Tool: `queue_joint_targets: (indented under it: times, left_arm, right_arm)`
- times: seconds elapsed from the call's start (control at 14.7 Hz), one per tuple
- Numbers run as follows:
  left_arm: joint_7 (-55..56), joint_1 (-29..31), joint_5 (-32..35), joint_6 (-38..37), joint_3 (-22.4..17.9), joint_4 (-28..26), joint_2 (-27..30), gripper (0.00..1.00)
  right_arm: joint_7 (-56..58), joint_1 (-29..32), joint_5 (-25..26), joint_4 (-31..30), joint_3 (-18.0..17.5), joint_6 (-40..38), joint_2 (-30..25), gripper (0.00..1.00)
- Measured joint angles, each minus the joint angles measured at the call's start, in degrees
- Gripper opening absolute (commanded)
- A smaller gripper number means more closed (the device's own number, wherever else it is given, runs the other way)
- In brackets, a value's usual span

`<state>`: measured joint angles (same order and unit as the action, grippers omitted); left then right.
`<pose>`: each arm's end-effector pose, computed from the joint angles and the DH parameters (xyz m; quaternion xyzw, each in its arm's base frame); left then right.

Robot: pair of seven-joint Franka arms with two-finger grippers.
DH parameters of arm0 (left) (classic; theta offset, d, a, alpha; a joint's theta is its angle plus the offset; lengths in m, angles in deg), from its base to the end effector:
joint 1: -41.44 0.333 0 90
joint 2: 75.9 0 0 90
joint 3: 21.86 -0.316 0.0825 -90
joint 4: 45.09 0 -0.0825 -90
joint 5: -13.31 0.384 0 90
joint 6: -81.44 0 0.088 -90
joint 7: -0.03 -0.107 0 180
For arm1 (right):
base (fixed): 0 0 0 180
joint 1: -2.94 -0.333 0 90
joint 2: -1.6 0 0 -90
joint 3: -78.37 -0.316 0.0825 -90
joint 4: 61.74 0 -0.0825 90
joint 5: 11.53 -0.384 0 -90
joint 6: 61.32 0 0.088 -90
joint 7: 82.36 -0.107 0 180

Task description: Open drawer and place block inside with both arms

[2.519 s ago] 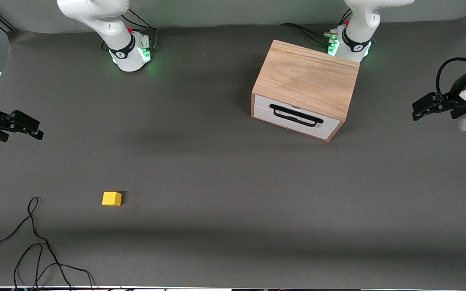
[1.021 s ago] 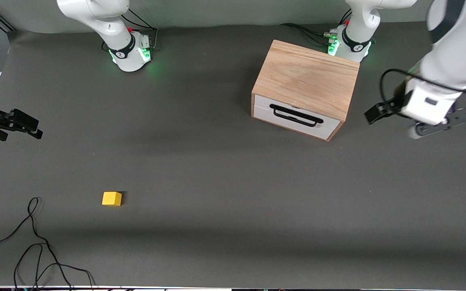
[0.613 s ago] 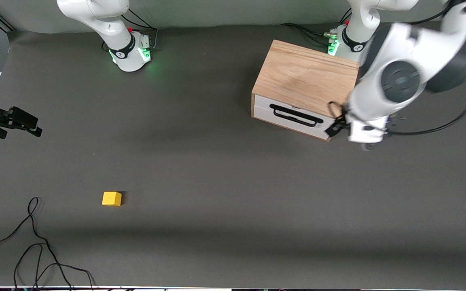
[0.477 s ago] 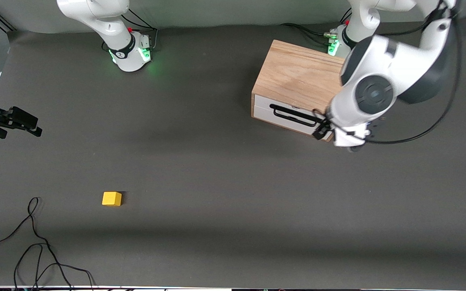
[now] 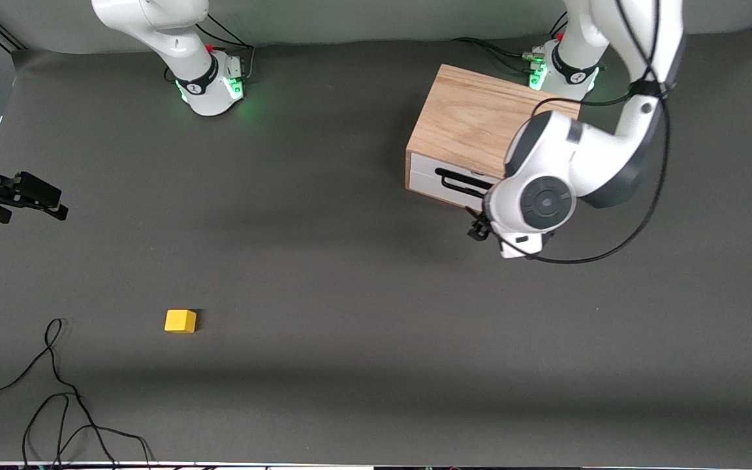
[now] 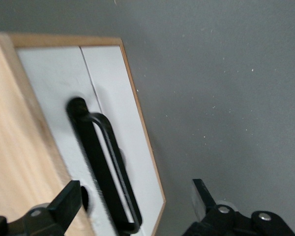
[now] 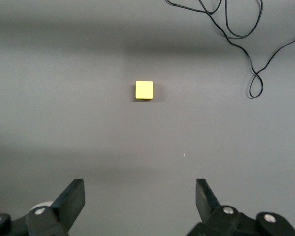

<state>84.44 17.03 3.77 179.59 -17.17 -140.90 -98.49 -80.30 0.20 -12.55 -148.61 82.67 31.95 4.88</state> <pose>0.5371 -0.3115 0.3545 -0.8555 -0.4781 0.1752 0.0941 0.5782 -0.0126 0.6233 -0.9996 -0.0042 -0.0275 0.0059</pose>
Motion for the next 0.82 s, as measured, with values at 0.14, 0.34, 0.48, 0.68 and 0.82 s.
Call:
queue_joint_targets:
  times: [0.14,0.34,0.48,0.68,0.82]
  left_arm:
    - [2.59,-1.25,-0.04,0.67,0.01,-0.02,-1.73,1.00]
    - [3.06,-1.40,-0.05,0.34,-0.18,-0.03,-3.46,0.99]
    - [3.06,-1.39,-0.05,-0.59,-0.41,-0.04,-3.96,0.99]
    - [3.06,-1.36,-0.05,-1.16,-0.57,-0.06,-4.56,0.99]
    - [3.06,-1.35,-0.05,-1.20,-0.60,-0.13,-5.14,0.99]
  right_arm:
    - [0.00,0.01,0.00,-0.09,0.05,-0.03,0.10,1.00]
    - [0.00,0.01,0.00,-0.12,0.06,-0.03,0.22,1.00]
    - [0.00,0.01,0.00,-0.12,0.07,-0.03,0.33,1.00]
    - [0.00,0.01,0.00,-0.12,0.08,-0.03,0.40,1.00]
    - [0.00,0.01,0.00,-0.12,0.10,-0.03,0.46,1.00]
